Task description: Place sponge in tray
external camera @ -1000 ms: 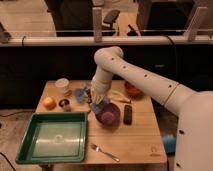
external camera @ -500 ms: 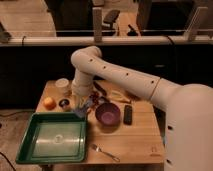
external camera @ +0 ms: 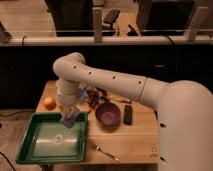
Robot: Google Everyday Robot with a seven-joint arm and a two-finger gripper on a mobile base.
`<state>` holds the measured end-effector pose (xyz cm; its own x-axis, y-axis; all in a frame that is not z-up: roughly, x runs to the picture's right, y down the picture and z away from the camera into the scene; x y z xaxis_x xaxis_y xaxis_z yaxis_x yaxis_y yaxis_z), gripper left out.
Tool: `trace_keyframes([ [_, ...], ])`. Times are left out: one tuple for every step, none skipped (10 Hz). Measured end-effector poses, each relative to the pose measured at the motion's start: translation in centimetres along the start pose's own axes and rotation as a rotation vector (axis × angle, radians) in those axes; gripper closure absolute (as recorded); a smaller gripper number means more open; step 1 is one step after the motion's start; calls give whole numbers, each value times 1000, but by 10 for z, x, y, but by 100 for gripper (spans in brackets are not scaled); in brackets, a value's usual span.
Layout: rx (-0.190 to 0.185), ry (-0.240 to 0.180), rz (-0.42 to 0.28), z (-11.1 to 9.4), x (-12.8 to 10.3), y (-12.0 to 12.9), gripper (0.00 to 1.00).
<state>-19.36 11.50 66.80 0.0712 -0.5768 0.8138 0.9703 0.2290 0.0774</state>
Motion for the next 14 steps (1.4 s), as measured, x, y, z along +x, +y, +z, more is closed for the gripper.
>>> trace_keyframes([
  [-14, -13, -29, 6, -6, -6, 100],
  [-21, -23, -54, 12, -11, -13, 100],
  [-25, -30, -72, 17, -15, -18, 100],
  [-26, -40, -96, 24, -20, -23, 100],
  [-26, -48, -112, 29, -23, -25, 100],
  [-27, -53, -124, 34, -26, -28, 100],
  [-29, -59, -134, 40, -28, -31, 100],
  [-30, -66, -141, 46, -28, -34, 100],
  [-30, -69, -143, 48, -28, -35, 100],
  [-29, -74, -140, 51, -27, -34, 100],
  [-30, -78, -141, 54, -27, -36, 100],
  [-32, -81, -144, 56, -27, -38, 100],
  [-34, -82, -145, 57, -27, -39, 100],
  [-34, -83, -143, 58, -26, -39, 100],
])
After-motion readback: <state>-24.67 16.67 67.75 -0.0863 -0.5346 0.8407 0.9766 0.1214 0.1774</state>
